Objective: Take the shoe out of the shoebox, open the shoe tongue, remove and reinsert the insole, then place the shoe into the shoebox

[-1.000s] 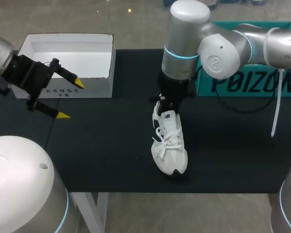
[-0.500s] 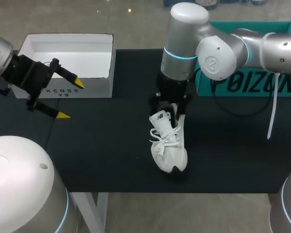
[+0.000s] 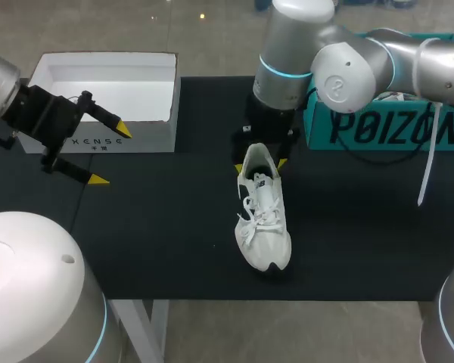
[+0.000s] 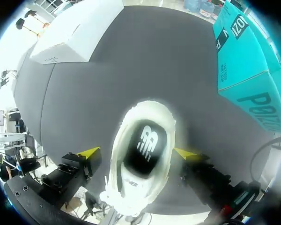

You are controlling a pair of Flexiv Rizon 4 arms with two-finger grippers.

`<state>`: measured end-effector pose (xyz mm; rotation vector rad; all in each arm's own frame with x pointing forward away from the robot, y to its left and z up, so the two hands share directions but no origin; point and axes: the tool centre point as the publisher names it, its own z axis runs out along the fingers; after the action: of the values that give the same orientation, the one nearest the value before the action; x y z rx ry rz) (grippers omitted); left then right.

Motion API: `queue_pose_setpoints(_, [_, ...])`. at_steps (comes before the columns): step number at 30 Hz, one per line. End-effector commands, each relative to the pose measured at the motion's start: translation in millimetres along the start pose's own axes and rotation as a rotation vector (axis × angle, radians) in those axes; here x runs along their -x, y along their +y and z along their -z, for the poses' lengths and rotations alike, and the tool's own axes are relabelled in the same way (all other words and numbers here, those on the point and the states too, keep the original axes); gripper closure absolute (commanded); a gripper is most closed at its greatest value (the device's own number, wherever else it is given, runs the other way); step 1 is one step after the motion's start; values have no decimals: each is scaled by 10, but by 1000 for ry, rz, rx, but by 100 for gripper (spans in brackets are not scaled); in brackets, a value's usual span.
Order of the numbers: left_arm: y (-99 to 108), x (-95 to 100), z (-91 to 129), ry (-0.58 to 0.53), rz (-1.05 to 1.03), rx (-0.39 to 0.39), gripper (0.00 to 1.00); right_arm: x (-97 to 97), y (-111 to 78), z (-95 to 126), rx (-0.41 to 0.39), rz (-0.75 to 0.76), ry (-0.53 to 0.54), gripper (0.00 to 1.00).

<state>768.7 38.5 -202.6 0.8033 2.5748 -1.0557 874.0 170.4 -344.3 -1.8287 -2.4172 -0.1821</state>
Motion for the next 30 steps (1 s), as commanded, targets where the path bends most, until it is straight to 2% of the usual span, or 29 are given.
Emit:
queue_pose_setpoints(1, [-5, -4, 4, 3, 0, 4, 0, 33, -64, 210, 27, 1, -3, 0])
queue_pose_setpoints(7, [-5, -4, 4, 3, 0, 4, 0, 4, -179, 485, 53, 21, 8, 0])
queue_pose_setpoints(12, [-5, -4, 4, 3, 0, 4, 0, -26, -336, 568, 40, 34, 9, 0])
queue_pose_setpoints(16, [-5, -4, 4, 3, 0, 4, 0, -51, -469, 552, 21, 36, 16, 0])
queue_pose_setpoints(17, [-5, -4, 4, 3, 0, 4, 0, -59, -499, 518, 10, 37, 29, 9])
queue_pose_setpoints(18, [-5, -4, 4, 3, 0, 4, 0, -65, -522, 478, 2, 43, 33, 45])
queue_pose_setpoints(19, [-5, -4, 4, 3, 0, 4, 0, -66, -542, 433, -9, 45, 31, 64])
queue_pose_setpoints(20, [-5, -4, 4, 3, 0, 4, 0, -63, -559, 385, -20, 37, 47, 71])
queue_pose_setpoints(21, [-5, -4, 4, 3, 0, 4, 0, -61, -575, 343, -24, 33, 50, 100])
queue_pose_setpoints(25, [-5, -4, 4, 3, 0, 4, 0, -82, -659, 250, -49, 31, 52, 100])
queue_pose_setpoints(30, [-5, -4, 4, 3, 0, 4, 0, -82, -670, 137, -70, 22, 57, 100])
